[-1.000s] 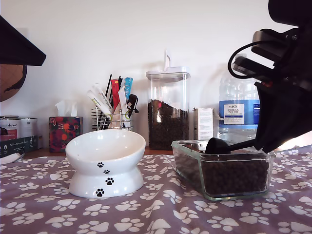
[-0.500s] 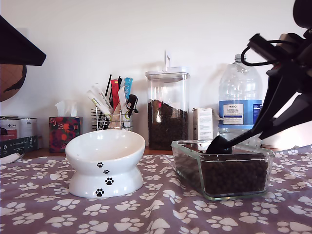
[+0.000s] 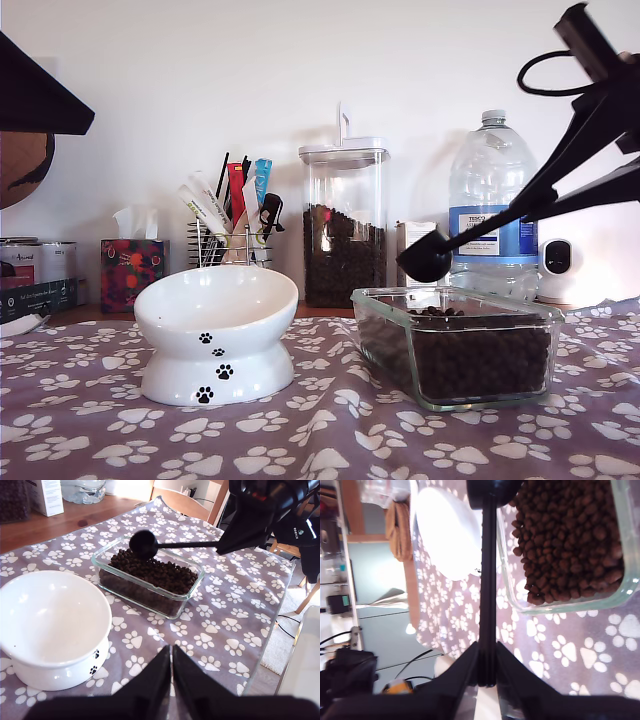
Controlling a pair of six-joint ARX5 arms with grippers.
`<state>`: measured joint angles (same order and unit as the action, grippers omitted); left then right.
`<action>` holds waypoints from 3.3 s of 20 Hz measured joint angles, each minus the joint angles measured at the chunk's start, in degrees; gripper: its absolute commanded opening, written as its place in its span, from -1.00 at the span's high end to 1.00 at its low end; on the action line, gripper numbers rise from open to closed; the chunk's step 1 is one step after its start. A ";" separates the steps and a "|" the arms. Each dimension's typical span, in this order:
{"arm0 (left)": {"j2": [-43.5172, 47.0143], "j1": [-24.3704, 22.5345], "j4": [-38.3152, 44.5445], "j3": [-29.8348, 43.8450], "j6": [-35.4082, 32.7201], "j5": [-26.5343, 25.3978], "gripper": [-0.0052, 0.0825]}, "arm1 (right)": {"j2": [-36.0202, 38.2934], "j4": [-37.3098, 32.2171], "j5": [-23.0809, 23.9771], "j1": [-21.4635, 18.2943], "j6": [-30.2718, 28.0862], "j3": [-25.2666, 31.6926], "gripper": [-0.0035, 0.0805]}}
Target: Measure one spoon of cat food and pour it into the food bowl
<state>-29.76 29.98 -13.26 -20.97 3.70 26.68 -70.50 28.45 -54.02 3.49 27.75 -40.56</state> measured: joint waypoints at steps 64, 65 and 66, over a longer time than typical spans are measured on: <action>0.00 0.00 -0.07 0.00 0.00 -0.13 0.93 | -9.81 5.60 3.72 -3.82 -19.08 1.27 0.24; 0.00 0.02 -0.07 0.00 0.00 0.04 0.93 | -8.68 6.23 4.37 -3.82 -19.65 1.27 0.24; 0.00 0.11 -0.02 0.00 0.00 0.15 0.93 | -7.23 7.30 5.62 -3.82 -20.28 1.27 0.24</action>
<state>-29.76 30.09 -13.28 -20.97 3.70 26.83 -77.73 35.75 -48.40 -0.34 7.46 -39.29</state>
